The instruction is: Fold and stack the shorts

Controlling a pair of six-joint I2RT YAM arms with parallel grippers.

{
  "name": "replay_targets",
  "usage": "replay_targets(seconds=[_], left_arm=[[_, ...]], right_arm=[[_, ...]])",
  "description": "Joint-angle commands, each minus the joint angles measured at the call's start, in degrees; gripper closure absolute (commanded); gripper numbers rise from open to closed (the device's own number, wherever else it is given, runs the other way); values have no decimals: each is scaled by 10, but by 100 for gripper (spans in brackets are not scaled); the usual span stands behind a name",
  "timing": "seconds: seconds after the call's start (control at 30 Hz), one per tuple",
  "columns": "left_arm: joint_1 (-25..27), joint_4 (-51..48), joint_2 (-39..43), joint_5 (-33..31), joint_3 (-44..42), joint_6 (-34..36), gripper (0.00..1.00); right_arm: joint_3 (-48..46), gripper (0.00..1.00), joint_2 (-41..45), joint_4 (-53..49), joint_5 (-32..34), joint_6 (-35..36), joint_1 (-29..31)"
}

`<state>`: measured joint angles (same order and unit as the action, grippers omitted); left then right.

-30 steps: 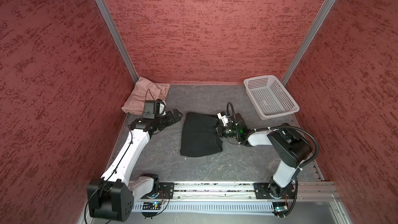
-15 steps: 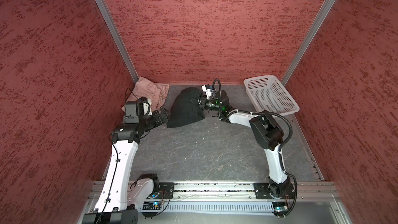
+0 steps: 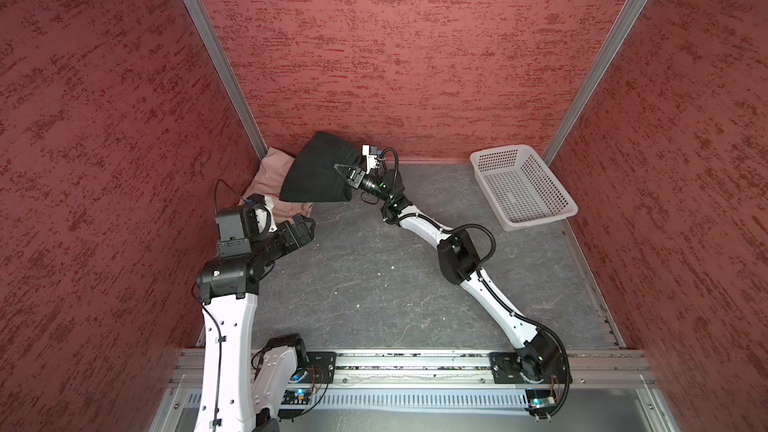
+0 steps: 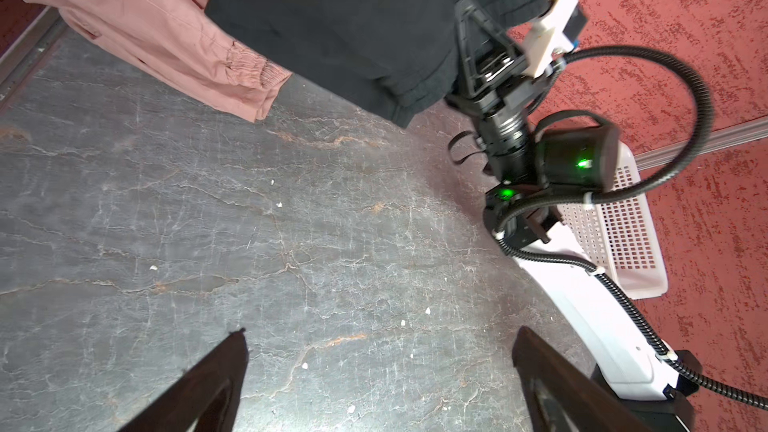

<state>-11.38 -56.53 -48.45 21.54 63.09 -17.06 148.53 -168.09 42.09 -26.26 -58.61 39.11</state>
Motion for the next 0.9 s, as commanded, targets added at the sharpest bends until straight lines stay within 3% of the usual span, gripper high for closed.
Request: replay_targets(seconds=[0.0,0.07,0.2,0.3,0.4,0.5,0.7,0.87], left_arm=[[-6,20,7,32,-36,6,1],[-9,42,0,37,-54,-2,1],[-29,51,-25,34,-35,5,1],[-50,36,-57,43,-3,20,1],[-51,21,-75,36,12,32,1],[-53,28,-75,40,6,32,0],[-39,95,-118,82,-53,15,1],[23,185,-167,76,-104,-17,1]], right_arm=[[13,100,37,27,34,48,13],[46,100,21,5,14,40,16],[13,100,42,-16,-81,-20,11],[-170,100,143,23,-141,-72,11],[-417,100,320,-66,-78,38,11],[-507,100,425,-225,-17,130,8],[-659,100,508,-333,-37,116,-16],[-778,100,580,-393,-28,108,-46]])
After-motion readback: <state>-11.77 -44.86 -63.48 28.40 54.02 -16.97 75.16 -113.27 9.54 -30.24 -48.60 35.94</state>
